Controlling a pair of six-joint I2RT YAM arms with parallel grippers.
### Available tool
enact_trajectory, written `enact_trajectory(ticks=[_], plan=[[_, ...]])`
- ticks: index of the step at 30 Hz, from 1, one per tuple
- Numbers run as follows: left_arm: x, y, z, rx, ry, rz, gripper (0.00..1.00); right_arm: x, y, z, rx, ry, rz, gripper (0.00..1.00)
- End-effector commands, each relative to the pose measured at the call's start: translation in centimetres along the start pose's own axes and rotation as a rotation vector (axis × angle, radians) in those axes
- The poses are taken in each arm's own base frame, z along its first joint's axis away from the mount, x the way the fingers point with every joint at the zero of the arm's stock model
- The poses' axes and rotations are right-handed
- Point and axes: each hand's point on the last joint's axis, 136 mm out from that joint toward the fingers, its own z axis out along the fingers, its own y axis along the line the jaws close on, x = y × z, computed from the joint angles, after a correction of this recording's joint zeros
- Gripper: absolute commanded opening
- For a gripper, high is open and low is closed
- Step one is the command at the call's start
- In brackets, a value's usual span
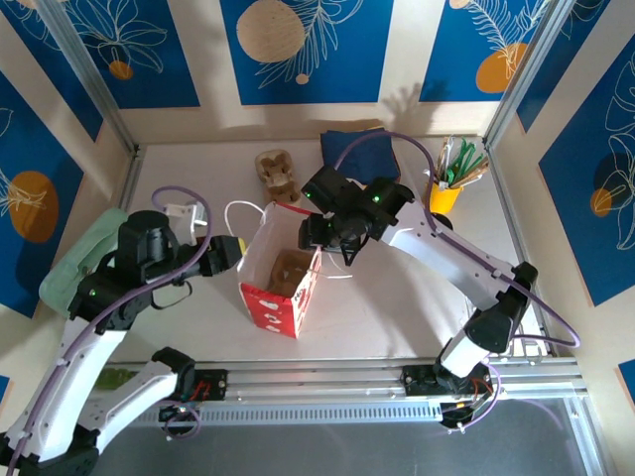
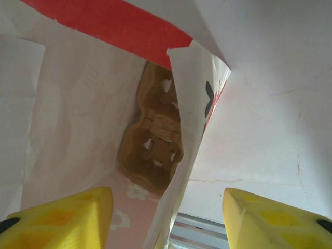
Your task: Pack the takeout coffee
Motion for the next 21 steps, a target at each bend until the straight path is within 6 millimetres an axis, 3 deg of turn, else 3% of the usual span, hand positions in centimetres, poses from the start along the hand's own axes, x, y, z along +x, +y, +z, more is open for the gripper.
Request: enact_trajectory(ticks=[1,7,13,21], plan=[[0.1,0.0,-1.2,-0.024,-0.006,0.038,0.47,0.4,0.2,0.7,-0.006,0.032,0.016,0.57],[0.1,-0.2,-1.6,-0.019,-0.019,0.042,0.48,0.3,0.3,1.2,-0.002,0.040,0.020,0.51],[0.1,-0.3,-2.1,-0.018,-0.029,0.046,0.49,0.3,0.5,1.3,-0.014,0.039,0.019,0.35],[-0.4,-0.8,-3.5,-0.013,-0.069,0.052,0.51,0.0,1.1,-0.1,-0.061,0.011,-0.002,0.16]])
